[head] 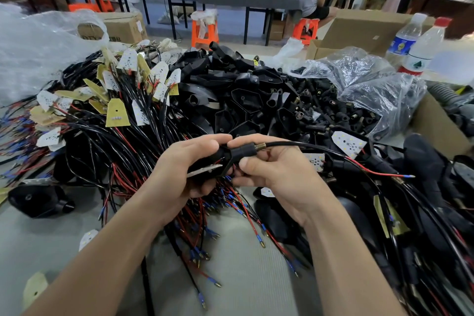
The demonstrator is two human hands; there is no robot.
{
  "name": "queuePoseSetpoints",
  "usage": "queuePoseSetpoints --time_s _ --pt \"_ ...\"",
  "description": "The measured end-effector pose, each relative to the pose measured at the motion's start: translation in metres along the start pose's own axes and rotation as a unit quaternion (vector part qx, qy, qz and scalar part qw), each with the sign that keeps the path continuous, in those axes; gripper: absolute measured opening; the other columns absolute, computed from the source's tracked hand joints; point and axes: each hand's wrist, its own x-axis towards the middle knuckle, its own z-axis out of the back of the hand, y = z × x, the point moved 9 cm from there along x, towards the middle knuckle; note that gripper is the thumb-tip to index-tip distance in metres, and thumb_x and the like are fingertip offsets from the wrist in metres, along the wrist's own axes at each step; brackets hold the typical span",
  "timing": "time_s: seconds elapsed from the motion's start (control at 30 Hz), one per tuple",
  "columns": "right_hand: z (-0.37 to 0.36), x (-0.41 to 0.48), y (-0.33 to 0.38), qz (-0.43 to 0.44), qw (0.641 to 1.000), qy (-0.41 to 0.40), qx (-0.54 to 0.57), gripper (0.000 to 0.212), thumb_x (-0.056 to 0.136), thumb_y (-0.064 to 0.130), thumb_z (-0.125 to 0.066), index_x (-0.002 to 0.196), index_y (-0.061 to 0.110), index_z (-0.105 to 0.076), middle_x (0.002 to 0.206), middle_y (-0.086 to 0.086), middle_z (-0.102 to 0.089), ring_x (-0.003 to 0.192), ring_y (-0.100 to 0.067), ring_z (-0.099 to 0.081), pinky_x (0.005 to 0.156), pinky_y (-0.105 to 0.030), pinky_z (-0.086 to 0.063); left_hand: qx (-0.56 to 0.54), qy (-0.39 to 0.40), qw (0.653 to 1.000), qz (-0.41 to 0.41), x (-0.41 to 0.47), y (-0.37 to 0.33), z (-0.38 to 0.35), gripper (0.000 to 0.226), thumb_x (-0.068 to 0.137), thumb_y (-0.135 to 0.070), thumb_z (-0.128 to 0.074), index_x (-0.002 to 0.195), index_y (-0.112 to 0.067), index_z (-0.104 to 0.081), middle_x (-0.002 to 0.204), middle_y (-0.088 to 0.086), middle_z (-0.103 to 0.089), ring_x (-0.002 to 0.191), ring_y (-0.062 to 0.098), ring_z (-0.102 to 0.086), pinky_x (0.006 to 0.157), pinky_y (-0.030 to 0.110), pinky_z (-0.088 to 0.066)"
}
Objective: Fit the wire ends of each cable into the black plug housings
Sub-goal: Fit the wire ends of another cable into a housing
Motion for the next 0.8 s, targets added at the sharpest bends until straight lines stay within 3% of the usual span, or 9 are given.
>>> queuePoseSetpoints --time_s 0.13,0.23,0.33,0.4,0.6,0.7,0.8 --pt "0.013 0.003 0.005 0.043 0.995 -0.09 0.029 0.039 0.09 -0.019 -0.055 0.094 0.013 -0.077 0.077 -0.009 -0.07 0.073 -0.017 -0.069 0.072 -0.03 -0.061 0.027 -0.152 0.987 -0.047 0.0 -0.011 0.022 0.037 0.077 -0.051 -0.06 0.096 -0.024 -0.077 0.069 0.01 -0.069 0.049 0.024 -0.06 0.041 0.026 -0.04" --pt "0.027 0.002 0.007 0.068 0.985 -0.153 0.04 0.039 0.09 -0.022 -0.053 0.095 0.01 -0.075 0.078 -0.007 -0.072 0.074 -0.015 -0.071 0.074 -0.028 -0.061 0.083 -0.22 0.97 -0.057 -0.003 -0.013 0.036 0.033 0.087 -0.055 -0.065 0.071 -0.026 -0.065 0.059 0.008 -0.067 0.042 0.022 -0.059 0.037 0.026 -0.04" --pt "0.028 0.002 0.004 0.06 0.985 -0.157 0.05 0.039 0.089 -0.022 -0.053 0.096 0.009 -0.075 0.078 -0.008 -0.072 0.075 -0.015 -0.071 0.075 -0.029 -0.061 0.076 -0.208 0.971 -0.088 -0.002 -0.012 0.033 0.025 0.091 -0.018 -0.079 0.08 -0.019 -0.056 0.057 0.007 -0.067 0.042 0.021 -0.061 0.038 0.024 -0.044" --pt "0.027 0.002 0.001 0.051 0.985 -0.154 0.062 0.039 0.089 -0.023 -0.053 0.098 0.007 -0.075 0.079 -0.009 -0.072 0.077 -0.016 -0.071 0.076 -0.03 -0.061 0.088 -0.204 0.968 -0.119 -0.005 -0.017 0.033 0.026 0.088 -0.011 -0.081 0.088 -0.017 -0.056 0.061 0.01 -0.07 0.046 0.023 -0.065 0.043 0.025 -0.048" --pt "0.027 0.004 -0.014 -0.035 0.966 -0.146 0.208 0.036 0.088 -0.023 -0.048 0.1 0.0 -0.074 0.079 -0.014 -0.072 0.072 -0.021 -0.073 0.07 -0.031 -0.062 0.16 -0.187 0.947 -0.206 -0.015 -0.042 0.026 0.026 0.075 -0.044 -0.082 0.092 -0.038 -0.064 0.061 0.004 -0.07 0.042 0.014 -0.059 0.043 0.019 -0.042" --pt "0.025 0.003 -0.013 -0.047 0.965 -0.142 0.216 0.029 0.094 -0.015 -0.05 0.099 0.0 -0.074 0.083 -0.016 -0.072 0.073 -0.022 -0.072 0.071 -0.032 -0.062 0.155 -0.194 0.949 -0.197 -0.017 -0.042 0.027 0.024 0.078 -0.037 -0.082 0.094 -0.039 -0.064 0.062 0.004 -0.07 0.042 0.014 -0.058 0.043 0.021 -0.043" --pt "0.027 0.002 -0.013 -0.034 0.969 -0.176 0.17 0.02 0.096 -0.01 -0.054 0.103 -0.003 -0.072 0.087 -0.018 -0.07 0.073 -0.02 -0.071 0.072 -0.032 -0.062 0.219 -0.21 0.928 -0.217 -0.024 -0.047 0.023 0.025 0.083 -0.029 -0.082 0.093 -0.039 -0.062 0.06 -0.002 -0.069 0.041 0.013 -0.056 0.043 0.024 -0.044"
